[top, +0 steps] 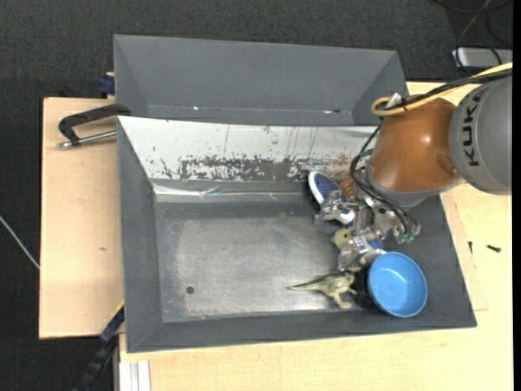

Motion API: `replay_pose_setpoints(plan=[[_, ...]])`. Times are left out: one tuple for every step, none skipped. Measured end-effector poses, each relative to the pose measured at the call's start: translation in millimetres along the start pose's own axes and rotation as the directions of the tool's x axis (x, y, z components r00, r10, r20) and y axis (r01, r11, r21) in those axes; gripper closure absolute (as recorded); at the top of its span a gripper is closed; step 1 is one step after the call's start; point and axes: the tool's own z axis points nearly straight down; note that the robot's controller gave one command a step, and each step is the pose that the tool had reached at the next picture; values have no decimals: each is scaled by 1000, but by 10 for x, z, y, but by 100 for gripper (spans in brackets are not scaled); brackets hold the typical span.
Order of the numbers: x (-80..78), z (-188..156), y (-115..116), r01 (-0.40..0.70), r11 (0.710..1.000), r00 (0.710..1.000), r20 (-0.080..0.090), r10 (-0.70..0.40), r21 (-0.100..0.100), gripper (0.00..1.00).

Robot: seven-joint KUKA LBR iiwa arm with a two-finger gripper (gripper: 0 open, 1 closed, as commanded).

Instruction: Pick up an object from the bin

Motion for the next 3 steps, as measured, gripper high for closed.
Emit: replay_pose_setpoints(plan=[[-2,-1,-76,-11,1000,1000,7,10,8,100],[449,-2180,-73,363,932,932,12,-363,22,100],[343,-1092,175,596,803,803,-3,-596,6,100]])
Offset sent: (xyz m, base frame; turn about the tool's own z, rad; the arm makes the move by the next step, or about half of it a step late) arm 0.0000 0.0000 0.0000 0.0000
